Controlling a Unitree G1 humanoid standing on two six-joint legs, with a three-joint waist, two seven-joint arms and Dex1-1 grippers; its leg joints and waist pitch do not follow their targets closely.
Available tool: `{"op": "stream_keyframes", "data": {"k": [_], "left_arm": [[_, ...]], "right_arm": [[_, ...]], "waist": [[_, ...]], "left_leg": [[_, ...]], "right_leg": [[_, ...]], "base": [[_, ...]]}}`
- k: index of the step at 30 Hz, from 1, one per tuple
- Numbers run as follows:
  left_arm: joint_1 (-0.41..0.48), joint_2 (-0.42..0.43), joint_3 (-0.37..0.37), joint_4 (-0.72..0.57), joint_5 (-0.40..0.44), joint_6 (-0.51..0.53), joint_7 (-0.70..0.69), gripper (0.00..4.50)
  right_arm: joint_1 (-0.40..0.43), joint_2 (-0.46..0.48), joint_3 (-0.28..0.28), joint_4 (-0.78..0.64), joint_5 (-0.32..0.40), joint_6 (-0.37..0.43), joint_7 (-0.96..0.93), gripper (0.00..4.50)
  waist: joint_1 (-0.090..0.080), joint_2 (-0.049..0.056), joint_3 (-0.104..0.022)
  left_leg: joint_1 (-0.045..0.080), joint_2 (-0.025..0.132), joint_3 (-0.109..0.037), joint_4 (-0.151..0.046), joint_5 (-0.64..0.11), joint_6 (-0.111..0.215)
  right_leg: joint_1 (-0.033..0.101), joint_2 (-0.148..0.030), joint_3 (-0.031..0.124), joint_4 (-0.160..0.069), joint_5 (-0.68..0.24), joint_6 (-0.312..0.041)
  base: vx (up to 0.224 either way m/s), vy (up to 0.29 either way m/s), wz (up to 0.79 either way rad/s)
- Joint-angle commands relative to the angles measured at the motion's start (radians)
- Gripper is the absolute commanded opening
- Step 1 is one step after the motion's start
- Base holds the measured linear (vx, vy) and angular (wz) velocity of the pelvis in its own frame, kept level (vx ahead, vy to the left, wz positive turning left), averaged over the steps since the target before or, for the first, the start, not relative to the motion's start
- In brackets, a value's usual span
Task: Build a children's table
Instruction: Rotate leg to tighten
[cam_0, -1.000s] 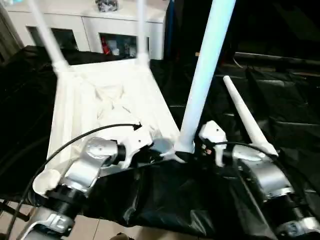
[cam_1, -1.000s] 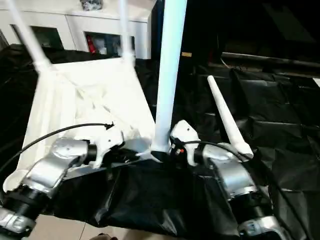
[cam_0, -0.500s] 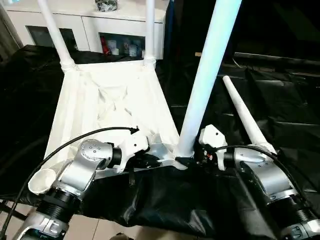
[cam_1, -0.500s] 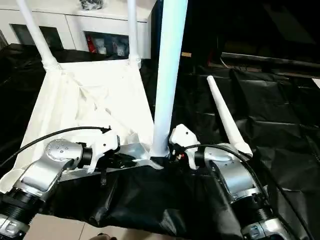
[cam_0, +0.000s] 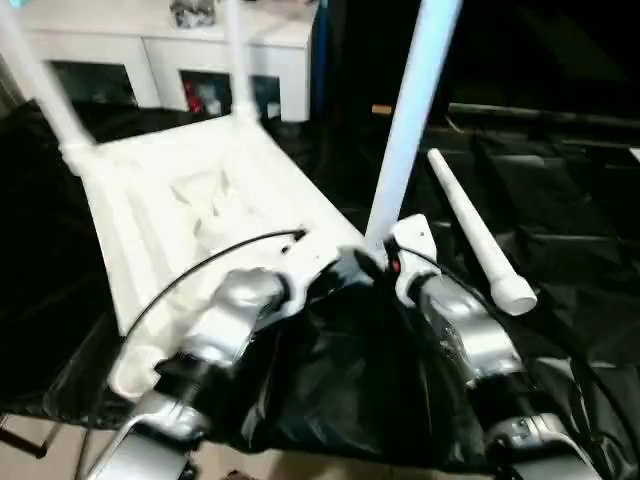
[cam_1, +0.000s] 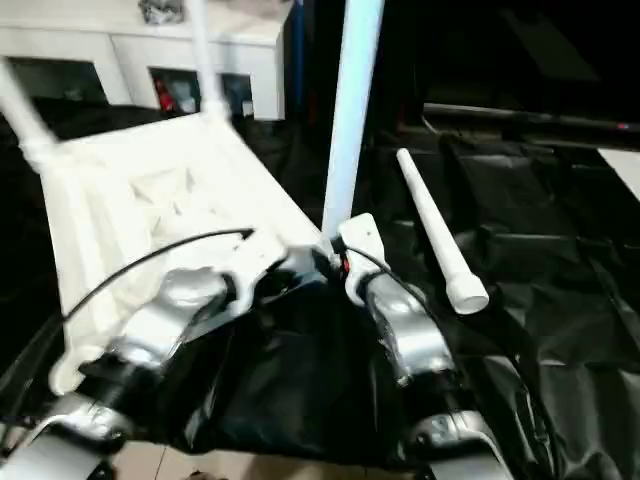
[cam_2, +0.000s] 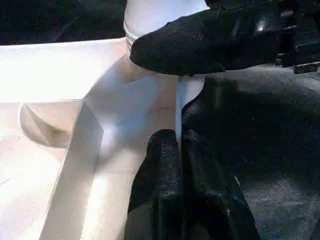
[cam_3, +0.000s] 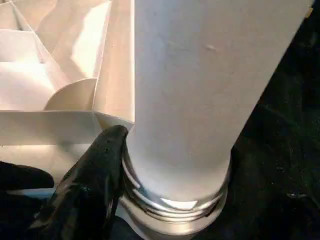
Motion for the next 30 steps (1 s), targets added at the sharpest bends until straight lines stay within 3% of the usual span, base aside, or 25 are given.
{"op": "stream_keyframes", "data": {"k": [1, 4, 7, 12, 20, 21, 24, 30], "left_arm": [[-0.022, -0.043, -0.026, -0.028, -0.039, -0.064, -0.029, 0.00], [-0.015, -0.028, -0.026, -0.036, -0.045, -0.080, -0.054, 0.00], [0.005, 0.008, -0.025, -0.061, -0.064, -0.094, -0.115, 0.00], [0.042, 0.075, -0.026, -0.109, -0.097, -0.115, -0.227, 0.00], [0.071, 0.158, -0.032, -0.152, -0.131, -0.133, -0.355, 0.00], [0.078, 0.173, -0.030, -0.160, -0.136, -0.135, -0.376, 0.00], [0.092, 0.202, -0.027, -0.172, -0.146, -0.138, -0.420, 0.00], [0.114, 0.232, -0.030, -0.212, -0.166, -0.121, -0.470, 0.00]], "right_arm": [[0.003, 0.057, 0.059, 0.014, 0.033, 0.009, 0.083, 3.40], [0.003, 0.043, 0.061, 0.006, 0.031, 0.005, 0.103, 3.75], [0.010, 0.001, 0.079, -0.011, 0.017, -0.023, 0.155, 3.90], [0.049, -0.100, 0.127, -0.099, 0.035, -0.038, 0.344, 3.90], [0.106, -0.227, 0.181, -0.222, 0.086, -0.056, 0.594, 3.90], [0.117, -0.249, 0.190, -0.247, 0.098, -0.057, 0.637, 3.58], [0.136, -0.283, 0.202, -0.296, 0.127, -0.033, 0.715, 3.55], [0.142, -0.291, 0.206, -0.319, 0.131, -0.015, 0.735, 2.89]], "waist": [[0.006, -0.008, -0.063], [0.006, -0.005, -0.063], [0.006, -0.004, -0.061], [0.012, -0.001, -0.058], [0.028, -0.005, -0.058], [0.027, -0.004, -0.059], [0.029, -0.005, -0.057], [0.029, -0.005, -0.056]], "left_leg": [[0.013, 0.034, -0.011, -0.070, -0.222, 0.022], [0.011, 0.036, -0.012, -0.070, -0.212, 0.031], [0.015, 0.037, -0.013, -0.073, -0.250, 0.023], [0.019, 0.042, -0.012, -0.074, -0.278, 0.025], [0.017, 0.044, -0.011, -0.074, -0.256, 0.036], [0.016, 0.044, -0.011, -0.075, -0.247, 0.037], [0.017, 0.046, -0.011, -0.075, -0.249, 0.041], [0.018, 0.045, -0.012, -0.076, -0.262, 0.035]], "right_leg": [[0.039, -0.066, 0.031, -0.082, -0.224, -0.184], [0.042, -0.065, 0.029, -0.078, -0.194, -0.200], [0.040, -0.067, 0.028, -0.082, -0.244, -0.200], [0.035, -0.066, 0.030, -0.085, -0.278, -0.192], [0.037, -0.067, 0.032, -0.081, -0.254, -0.193], [0.037, -0.066, 0.031, -0.078, -0.241, -0.199], [0.037, -0.067, 0.031, -0.078, -0.240, -0.203], [0.034, -0.068, 0.031, -0.080, -0.279, -0.201]], "base": [[0.000, 0.000, 0.00], [0.000, 0.000, 0.00], [0.000, 0.000, 0.00], [0.000, 0.000, 0.00], [0.000, 0.000, 0.00], [0.000, 0.000, 0.00], [0.000, 0.000, 0.00], [0.000, 0.000, 0.00]]}}
